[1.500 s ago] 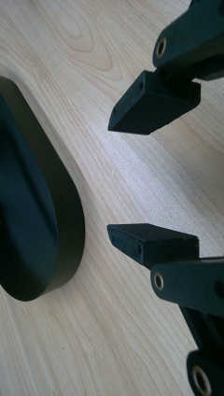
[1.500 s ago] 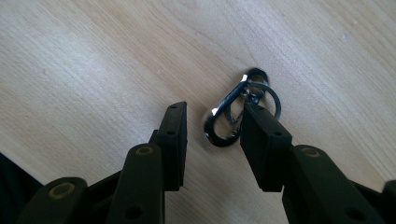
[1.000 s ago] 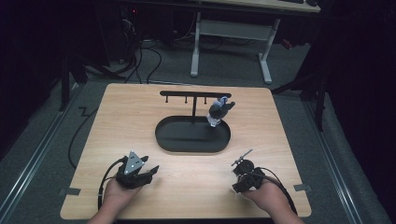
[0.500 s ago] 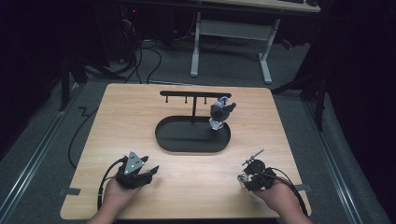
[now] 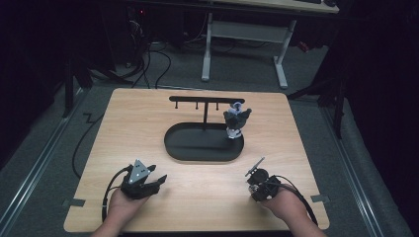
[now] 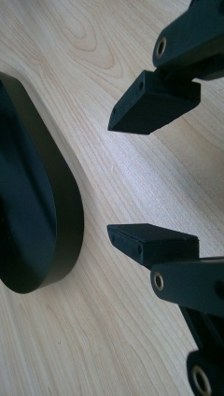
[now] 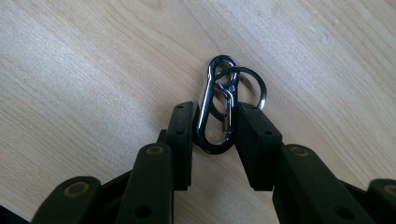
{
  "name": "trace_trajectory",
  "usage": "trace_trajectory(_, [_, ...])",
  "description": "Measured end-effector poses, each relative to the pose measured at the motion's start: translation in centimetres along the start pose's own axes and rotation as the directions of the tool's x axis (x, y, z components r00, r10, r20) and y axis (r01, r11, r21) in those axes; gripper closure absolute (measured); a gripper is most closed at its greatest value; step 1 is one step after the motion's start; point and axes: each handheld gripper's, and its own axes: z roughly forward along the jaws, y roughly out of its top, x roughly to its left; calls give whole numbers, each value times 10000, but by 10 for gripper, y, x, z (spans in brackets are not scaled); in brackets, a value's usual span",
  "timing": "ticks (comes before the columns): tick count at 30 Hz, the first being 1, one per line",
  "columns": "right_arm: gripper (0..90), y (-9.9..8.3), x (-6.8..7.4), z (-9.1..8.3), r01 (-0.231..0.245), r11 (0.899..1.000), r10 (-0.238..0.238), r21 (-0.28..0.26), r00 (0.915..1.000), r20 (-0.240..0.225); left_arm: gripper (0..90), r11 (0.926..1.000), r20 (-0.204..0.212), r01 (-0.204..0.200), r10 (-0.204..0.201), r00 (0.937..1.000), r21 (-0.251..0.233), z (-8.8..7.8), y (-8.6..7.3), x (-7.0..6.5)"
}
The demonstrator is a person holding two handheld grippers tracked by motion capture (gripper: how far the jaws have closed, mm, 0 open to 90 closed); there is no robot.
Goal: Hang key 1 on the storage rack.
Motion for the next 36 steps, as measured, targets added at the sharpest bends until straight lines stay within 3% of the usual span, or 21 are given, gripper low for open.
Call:
trace_trajectory(7, [678,3,-3,-6,-93,9999,89,-144,9996,-264,440,10000,9,14,-14,10000,10,0,0,0])
trace_trajectory(17, [627,0,-7,-3,-369,9992,369,-167,9993,-26,440,10000,63,16,-16,10000,21,0,0,0])
trace_trajectory(26, [713,1,-6,-8,91,9992,-72,-389,9988,486,440,10000,67,-1,1,10000,6,1,0,-1])
trace_trajectory(31, [734,2,-7,-8,26,9994,-8,-332,9986,525,440,10000,75,20,-20,10000,2,0,0,0])
trace_trajectory(36, [819,1,-14,-10,-119,9993,141,-356,9980,622,440,10000,91,20,-20,10000,-9,0,-1,0])
